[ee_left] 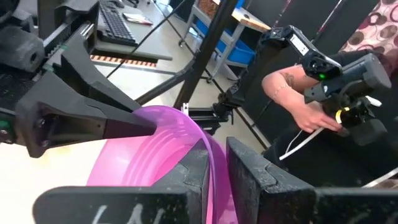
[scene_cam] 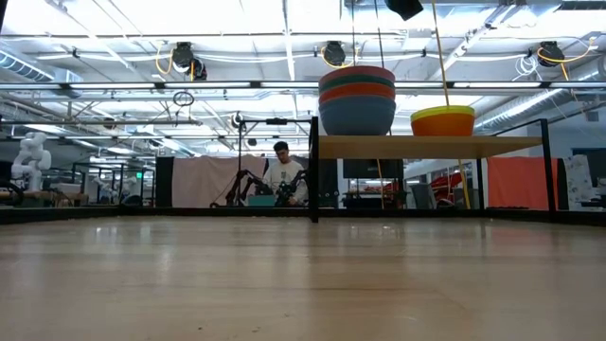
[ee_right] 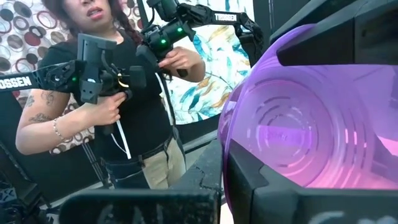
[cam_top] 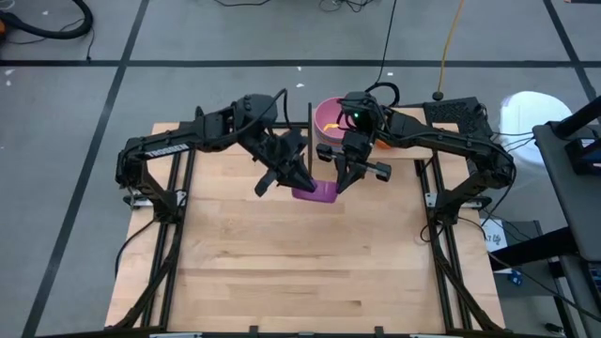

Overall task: Place and stack bowls onto a shelf
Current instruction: Stack the violet bowl on the shelf

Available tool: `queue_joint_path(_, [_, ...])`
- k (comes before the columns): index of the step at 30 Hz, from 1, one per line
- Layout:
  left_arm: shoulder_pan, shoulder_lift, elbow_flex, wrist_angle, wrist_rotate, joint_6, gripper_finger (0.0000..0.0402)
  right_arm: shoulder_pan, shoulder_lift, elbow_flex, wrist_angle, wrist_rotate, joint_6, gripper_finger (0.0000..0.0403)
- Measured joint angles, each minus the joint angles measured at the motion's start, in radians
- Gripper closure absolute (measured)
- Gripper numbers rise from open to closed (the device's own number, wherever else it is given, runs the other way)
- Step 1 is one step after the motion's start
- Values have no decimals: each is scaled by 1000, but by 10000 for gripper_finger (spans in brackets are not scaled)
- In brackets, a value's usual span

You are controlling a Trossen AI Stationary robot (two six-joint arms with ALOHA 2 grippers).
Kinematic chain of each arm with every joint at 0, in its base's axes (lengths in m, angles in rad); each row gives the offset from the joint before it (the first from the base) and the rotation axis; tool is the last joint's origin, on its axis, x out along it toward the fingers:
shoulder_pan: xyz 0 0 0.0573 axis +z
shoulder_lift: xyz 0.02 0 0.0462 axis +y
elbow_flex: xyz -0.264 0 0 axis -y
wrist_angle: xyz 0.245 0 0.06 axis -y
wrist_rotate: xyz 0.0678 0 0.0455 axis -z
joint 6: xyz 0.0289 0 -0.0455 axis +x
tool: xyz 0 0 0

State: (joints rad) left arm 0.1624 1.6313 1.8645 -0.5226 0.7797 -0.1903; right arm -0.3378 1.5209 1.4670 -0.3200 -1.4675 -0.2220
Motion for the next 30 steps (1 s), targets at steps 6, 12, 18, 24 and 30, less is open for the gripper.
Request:
queue_joint_path(6, [7, -2, 1, -3, 0, -47, 354, 0, 0, -1, 0, 0, 16, 403])
queue_joint_path(12, [-3, 2, 2, -26, 20, -40, 354, -3, 0, -2, -9, 1, 27, 403])
queue_joint_path(18, [0, 2, 4, -56, 23, 24, 355, -4, 0, -2, -10, 10, 27, 403])
queue_joint_path(24, [0, 2, 4, -74, 22, 58, 356, -8, 0, -2, -9, 7, 27, 403])
queue_joint_path(30, [0, 4, 4, -87, 32, 86, 386, -9, 0, -2, -6, 6, 26, 403])
